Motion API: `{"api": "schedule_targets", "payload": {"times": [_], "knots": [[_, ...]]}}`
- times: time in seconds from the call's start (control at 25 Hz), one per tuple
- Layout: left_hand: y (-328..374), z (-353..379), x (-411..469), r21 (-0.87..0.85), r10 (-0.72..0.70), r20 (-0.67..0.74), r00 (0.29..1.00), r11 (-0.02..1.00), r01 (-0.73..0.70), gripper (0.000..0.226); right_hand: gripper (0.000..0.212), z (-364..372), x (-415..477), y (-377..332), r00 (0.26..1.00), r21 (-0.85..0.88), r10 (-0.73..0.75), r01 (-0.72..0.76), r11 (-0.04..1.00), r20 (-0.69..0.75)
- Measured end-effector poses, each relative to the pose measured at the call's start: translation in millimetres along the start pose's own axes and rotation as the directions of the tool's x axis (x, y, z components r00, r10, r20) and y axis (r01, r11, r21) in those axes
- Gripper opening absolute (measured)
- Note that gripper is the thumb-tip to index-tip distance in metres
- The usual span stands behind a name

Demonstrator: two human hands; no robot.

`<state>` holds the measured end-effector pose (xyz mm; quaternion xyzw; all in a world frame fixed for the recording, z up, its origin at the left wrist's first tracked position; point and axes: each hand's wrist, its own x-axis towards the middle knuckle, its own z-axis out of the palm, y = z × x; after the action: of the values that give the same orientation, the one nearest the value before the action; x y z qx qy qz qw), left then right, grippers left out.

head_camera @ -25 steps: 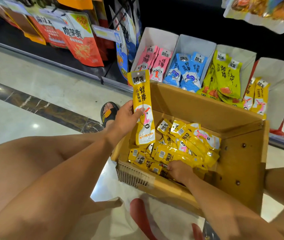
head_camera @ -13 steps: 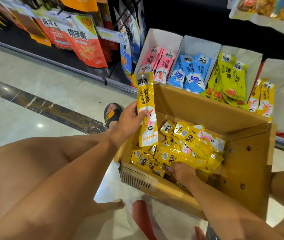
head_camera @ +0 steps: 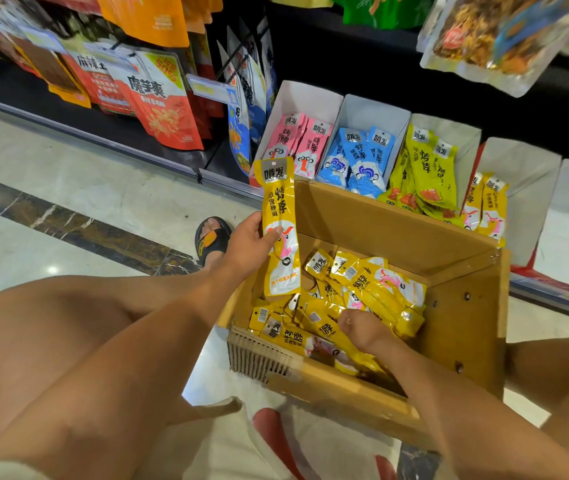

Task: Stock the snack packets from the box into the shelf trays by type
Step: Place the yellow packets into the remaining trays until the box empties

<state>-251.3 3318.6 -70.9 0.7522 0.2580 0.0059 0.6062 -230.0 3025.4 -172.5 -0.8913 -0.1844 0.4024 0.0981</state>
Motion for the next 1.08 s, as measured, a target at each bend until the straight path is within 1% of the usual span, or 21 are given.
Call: {"api": "schedule_targets", "payload": {"times": [0.16,0.32,0.4,0.48,0.6,0.68,0.76,0.84,0.92,1.08], "knots": [[8.1,-2.1,-5.1,-0.001,-0.019,0.014,1.000,1.000,0.019,0.017,0.019,-50.0,-8.4,-11.3,0.992,0.146,-0.029,0.047,0.988,-0.124],[24.9,-3.0,-7.7,0.071,-0.015,0.033,0.999,0.997,0.013,0.017,0.025,-124.2,-18.6,-23.1,0.972,0.297,-0.024,0.095,0.950,-0.235],[35.0,-2.1,-7.1,0.096,0.007,0.040,0.999,0.995,-0.011,0.017,0.024,-161.0,-26.6,-28.1,0.962,0.410,-0.029,0.142,0.901,-0.271],[50.9,0.7,-4.7,0.112,0.032,0.061,0.998,0.993,-0.039,0.017,0.023,-201.3,-40.9,-36.6,0.947,0.518,-0.035,0.205,0.830,-0.319],[91.4,8.1,0.3,0.069,0.064,0.118,0.991,0.995,-0.072,0.020,0.020,-256.2,-63.2,-47.6,0.928,0.604,-0.028,0.265,0.752,-0.372],[126.8,13.1,-1.5,0.079,0.108,0.147,0.983,0.990,-0.120,0.020,0.018,-282.9,-79.1,-50.3,0.912,0.636,-0.031,0.310,0.707,-0.410],[155.9,18.4,-3.3,0.094,0.142,0.182,0.973,0.982,-0.161,0.021,0.016,-299.7,-96.3,-51.7,0.895,0.683,-0.030,0.360,0.636,-0.444],[177.8,26.1,-2.9,0.063,0.166,0.210,0.963,0.981,-0.183,0.020,0.012,-308.7,-110.0,-50.6,0.878,0.700,-0.032,0.402,0.590,-0.477],[191.9,36.1,0.7,0.027,0.174,0.216,0.961,0.983,-0.184,0.019,0.010,-309.3,-114.7,-47.1,0.871,0.720,-0.023,0.421,0.551,-0.492],[198.0,61.8,8.9,-0.065,0.162,0.223,0.961,0.986,-0.151,0.029,0.008,-298.9,-105.7,-45.8,0.878,0.773,0.004,0.420,0.475,-0.479]]}}
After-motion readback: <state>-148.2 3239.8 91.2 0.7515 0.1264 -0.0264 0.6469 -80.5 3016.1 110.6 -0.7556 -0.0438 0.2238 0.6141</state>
